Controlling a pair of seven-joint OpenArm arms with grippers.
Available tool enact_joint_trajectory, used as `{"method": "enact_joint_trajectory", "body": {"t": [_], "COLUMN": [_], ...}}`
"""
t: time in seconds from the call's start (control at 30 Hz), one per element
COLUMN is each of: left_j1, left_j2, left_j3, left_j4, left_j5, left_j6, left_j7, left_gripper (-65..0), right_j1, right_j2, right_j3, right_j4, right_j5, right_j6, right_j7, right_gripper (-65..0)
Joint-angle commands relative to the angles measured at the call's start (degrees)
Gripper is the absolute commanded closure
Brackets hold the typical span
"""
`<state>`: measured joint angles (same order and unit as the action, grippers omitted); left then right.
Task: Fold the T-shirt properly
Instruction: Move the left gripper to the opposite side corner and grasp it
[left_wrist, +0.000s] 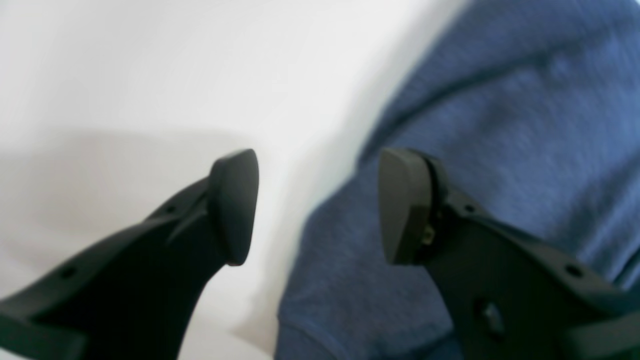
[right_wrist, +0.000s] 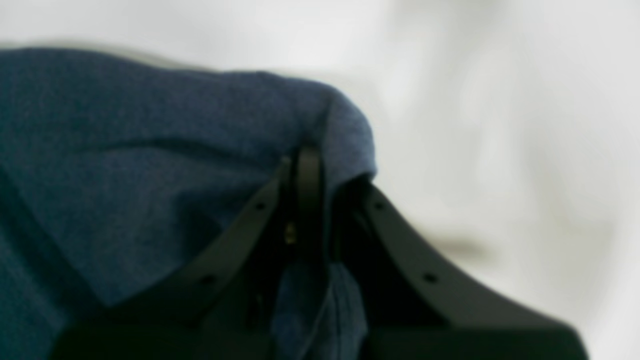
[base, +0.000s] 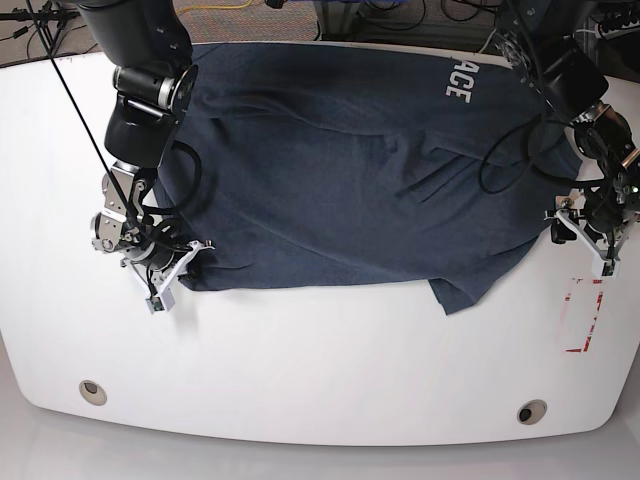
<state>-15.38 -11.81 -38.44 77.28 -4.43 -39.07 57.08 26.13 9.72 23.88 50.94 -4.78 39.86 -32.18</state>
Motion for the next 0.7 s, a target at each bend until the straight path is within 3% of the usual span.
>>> {"method": "enact_joint_trajectory", "body": {"t": [0.0,0.33,0.67], "left_j1": [-2.78,-7.61,-11.48], "left_j2": [-0.89,-0.36,2.54], "left_j3": [0.06,0.06,0.94], "left_j4": [-2.51,-10.33,-16.57], "left_j5": [-0.63,-0.89,-0.89], "left_j6": [-0.01,-0.1,-0.27], "left_j7": [-2.18,-4.29,-5.34], "left_gripper": [-35.8,-35.8,-35.8], "right_j1": [1.34,-1.21,-1.73], "right_j2": [1.14,2.2,2.02], "right_j3": [0.17,-0.1,-0.19], "right_j4": [1.06,4.4,5.37], "right_j5": [0.42,0.78,0.78], "right_j6": [0.14,0.14,0.14], "right_j7": [0.67,0.67,0.67], "right_gripper": [-1.3,-1.3,-1.3]}}
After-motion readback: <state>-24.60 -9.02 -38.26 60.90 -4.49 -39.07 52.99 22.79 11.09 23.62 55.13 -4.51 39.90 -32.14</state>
